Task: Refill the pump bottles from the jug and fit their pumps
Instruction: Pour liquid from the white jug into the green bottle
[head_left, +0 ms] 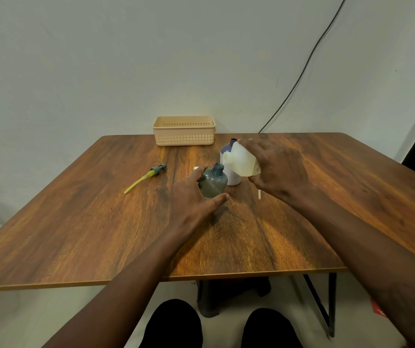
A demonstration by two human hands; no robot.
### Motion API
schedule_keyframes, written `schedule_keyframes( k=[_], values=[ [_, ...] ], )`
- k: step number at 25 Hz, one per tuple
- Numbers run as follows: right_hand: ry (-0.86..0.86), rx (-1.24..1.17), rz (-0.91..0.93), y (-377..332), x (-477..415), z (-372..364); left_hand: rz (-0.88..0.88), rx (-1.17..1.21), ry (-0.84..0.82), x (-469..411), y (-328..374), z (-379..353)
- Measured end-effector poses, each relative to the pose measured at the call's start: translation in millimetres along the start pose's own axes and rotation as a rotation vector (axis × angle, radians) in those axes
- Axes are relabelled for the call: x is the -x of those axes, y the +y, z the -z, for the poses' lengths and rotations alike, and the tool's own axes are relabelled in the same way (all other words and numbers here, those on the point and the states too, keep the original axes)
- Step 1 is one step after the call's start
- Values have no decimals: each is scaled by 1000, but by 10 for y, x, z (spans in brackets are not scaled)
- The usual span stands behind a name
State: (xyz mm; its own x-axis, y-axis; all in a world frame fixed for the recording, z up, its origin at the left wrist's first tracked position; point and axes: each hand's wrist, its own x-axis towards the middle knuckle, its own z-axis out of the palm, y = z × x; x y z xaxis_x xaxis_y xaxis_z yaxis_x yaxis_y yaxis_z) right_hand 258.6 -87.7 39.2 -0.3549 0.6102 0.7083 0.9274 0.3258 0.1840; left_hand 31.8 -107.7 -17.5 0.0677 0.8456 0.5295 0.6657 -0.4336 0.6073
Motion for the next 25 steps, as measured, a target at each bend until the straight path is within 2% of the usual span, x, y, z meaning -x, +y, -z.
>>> schedule_keyframes(
  k=[25],
  values=[
    [11, 0, 16, 16, -6, -1, -7, -2, 27, 10, -39, -48]
  ],
)
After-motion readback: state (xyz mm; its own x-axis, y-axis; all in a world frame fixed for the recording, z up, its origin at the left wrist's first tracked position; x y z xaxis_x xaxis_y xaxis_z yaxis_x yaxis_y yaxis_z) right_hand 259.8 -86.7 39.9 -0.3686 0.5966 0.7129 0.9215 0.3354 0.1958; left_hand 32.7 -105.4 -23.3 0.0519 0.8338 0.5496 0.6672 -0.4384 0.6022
